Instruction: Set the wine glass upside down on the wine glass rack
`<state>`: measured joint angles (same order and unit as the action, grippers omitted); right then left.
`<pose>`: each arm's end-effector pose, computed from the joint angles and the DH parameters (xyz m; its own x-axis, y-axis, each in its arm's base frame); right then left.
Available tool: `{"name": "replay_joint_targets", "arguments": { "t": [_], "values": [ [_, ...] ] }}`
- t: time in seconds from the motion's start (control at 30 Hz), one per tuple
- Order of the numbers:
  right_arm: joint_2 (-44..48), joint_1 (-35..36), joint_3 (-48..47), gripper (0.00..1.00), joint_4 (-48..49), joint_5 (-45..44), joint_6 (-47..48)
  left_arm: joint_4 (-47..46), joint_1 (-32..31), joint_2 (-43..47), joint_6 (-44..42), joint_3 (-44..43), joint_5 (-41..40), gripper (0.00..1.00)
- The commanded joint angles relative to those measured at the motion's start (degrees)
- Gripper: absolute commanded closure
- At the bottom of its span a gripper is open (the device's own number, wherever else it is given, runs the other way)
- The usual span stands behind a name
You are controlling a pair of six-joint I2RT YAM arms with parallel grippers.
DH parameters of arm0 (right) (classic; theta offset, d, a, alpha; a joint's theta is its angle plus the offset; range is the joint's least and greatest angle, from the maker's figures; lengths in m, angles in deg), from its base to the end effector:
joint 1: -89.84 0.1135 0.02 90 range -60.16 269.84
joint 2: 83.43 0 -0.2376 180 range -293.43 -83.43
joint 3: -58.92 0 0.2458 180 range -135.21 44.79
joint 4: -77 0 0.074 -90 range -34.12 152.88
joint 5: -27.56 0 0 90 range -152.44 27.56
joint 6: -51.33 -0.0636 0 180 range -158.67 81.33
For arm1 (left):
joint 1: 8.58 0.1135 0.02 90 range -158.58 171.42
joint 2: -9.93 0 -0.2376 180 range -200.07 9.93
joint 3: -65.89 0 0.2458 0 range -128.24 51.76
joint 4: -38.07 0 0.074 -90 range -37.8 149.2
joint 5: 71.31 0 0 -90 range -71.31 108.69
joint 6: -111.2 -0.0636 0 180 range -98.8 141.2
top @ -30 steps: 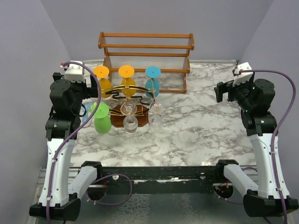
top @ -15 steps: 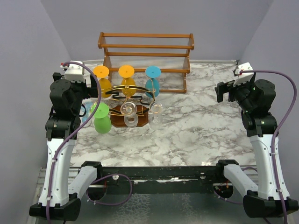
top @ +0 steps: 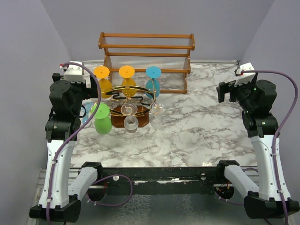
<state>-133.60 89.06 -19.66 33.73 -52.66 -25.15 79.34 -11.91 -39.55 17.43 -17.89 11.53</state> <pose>0.2162 0.0079 0.3779 -0.2141 -0.2275 -0.9500 -0.2065 0.9611 -0.1836 0.2049 -0.0040 0.4160 -0.1252 0.0726 -0.9895 -0.0578 0.9951 0.0804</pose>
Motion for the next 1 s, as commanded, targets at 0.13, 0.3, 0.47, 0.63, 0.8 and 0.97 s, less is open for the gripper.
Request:
{"name": "replay_joint_targets", "arguments": {
  "t": [0.13,0.3,0.47,0.63,0.8,0.97],
  "values": [
    [0.85,-0.37,1.02,0.01,3.96,-9.68,-2.11,-1.46,0.34,0.65,0.62,-0.64,-3.11,0.01],
    [0.60,-0.45,0.03,0.00,1.81,-3.08,-1.31,-1.48,0.34,0.59,0.61,-0.49,-2.73,0.01],
    [0.45,-0.45,-0.34,0.01,1.53,-3.18,-1.30,-1.52,0.34,0.31,0.61,-0.61,-2.77,0.01],
    [-0.09,-0.45,-0.19,0.00,1.67,-2.25,-1.22,-1.61,0.34,-0.24,0.69,-0.44,-2.33,0.01],
    [-0.10,-0.45,-0.28,0.00,1.59,-2.20,-1.26,-1.60,0.34,0.02,0.68,-0.41,-2.94,0.01],
    [0.19,-0.45,-0.48,0.00,1.64,-3.74,-1.38,-1.56,0.34,0.19,0.69,-0.60,-3.90,0.01]
  ]
}}
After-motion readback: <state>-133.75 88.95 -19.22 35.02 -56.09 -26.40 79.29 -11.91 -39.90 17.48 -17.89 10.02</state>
